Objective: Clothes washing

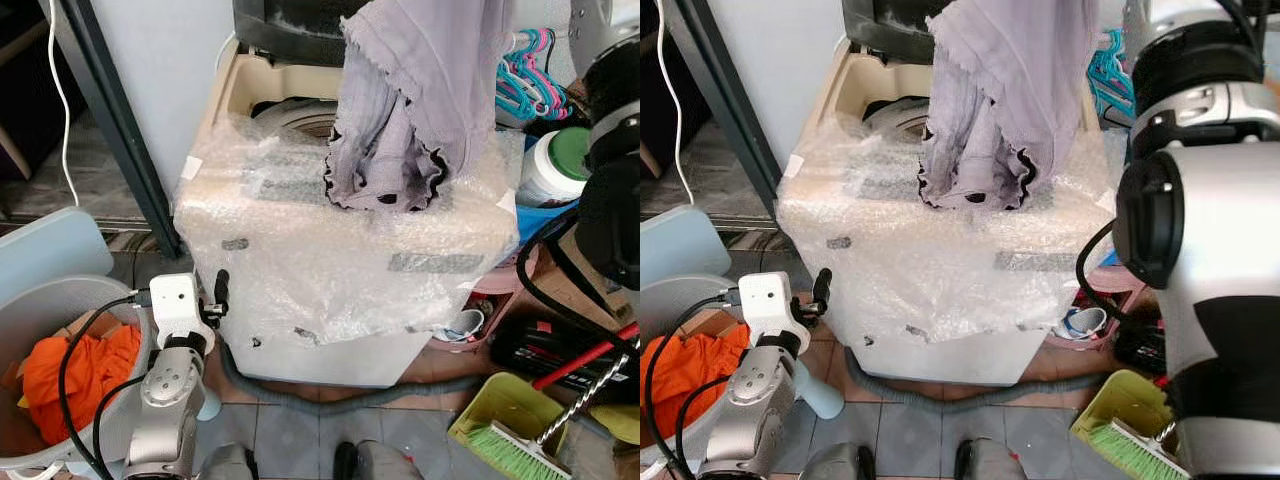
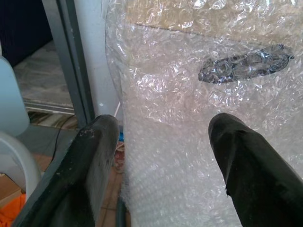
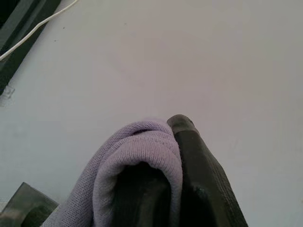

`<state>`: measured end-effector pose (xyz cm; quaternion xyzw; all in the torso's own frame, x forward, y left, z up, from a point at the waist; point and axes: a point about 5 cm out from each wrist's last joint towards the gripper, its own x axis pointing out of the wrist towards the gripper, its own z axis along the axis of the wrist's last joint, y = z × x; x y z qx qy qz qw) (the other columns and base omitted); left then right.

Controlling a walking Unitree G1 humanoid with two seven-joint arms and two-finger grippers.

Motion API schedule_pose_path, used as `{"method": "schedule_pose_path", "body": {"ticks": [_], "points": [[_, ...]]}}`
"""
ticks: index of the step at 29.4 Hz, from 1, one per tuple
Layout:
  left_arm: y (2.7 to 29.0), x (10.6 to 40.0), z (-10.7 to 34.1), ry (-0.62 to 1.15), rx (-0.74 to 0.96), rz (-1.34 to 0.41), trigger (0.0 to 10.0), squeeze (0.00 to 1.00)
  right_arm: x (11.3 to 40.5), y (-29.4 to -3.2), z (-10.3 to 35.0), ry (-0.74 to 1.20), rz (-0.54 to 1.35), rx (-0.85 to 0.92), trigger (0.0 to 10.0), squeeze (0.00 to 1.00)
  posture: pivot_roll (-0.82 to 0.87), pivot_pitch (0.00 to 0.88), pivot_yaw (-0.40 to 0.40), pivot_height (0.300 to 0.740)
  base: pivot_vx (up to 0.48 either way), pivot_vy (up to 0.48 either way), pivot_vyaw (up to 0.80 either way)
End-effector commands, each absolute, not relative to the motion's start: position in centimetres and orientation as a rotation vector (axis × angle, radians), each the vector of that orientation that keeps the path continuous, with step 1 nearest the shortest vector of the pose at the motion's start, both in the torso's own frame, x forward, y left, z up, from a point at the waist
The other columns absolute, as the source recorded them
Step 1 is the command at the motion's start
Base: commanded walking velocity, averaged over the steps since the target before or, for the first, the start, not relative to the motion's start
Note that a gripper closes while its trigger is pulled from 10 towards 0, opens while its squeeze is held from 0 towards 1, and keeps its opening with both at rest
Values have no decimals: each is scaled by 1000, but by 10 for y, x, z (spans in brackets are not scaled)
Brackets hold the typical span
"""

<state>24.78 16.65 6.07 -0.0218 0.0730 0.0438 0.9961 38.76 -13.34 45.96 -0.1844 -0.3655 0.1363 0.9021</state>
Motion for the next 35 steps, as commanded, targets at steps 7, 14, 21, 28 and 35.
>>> {"method": "schedule_pose_path", "body": {"ticks": [7,14,21,28,35], "points": [[162,235,67,145,-16,62,10000,0,413,-100,319,-350,686,-400,10000,0,34,154,-44,740,0,0,0],[163,218,70,172,-3,37,10000,0,408,-110,251,-203,727,-347,10000,0,40,225,-26,740,0,0,0],[163,195,69,223,21,-8,10000,0,411,-129,236,-114,611,-324,10000,0,54,273,-13,740,0,0,0],[158,175,77,251,52,-49,10000,0,422,-144,272,-117,417,-482,10000,1000,82,343,-20,740,0,0,0],[154,174,81,262,55,-67,10000,0,413,-138,342,-503,317,-644,10000,1000,69,351,-20,740,0,0,0]]}}
